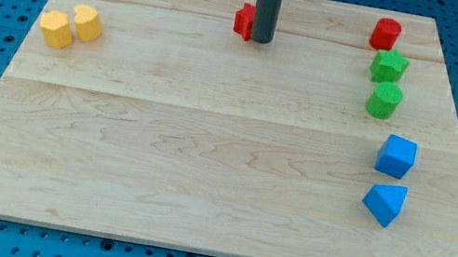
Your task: Push the red star to the left of the red circle
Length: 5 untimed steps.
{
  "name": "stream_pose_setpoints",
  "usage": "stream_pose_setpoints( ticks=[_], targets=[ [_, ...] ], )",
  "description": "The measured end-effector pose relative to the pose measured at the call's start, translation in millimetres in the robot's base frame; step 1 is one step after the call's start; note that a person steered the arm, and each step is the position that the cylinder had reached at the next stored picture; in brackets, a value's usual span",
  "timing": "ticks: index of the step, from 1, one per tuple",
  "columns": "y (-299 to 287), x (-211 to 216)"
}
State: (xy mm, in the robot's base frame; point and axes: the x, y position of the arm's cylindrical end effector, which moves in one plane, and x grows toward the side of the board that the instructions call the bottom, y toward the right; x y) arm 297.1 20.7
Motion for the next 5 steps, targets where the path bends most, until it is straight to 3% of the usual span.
stream_pose_setpoints(
  ticks=[2,3,5],
  targets=[
    [-59,13],
    [-70,-10],
    [3,-18]
  ],
)
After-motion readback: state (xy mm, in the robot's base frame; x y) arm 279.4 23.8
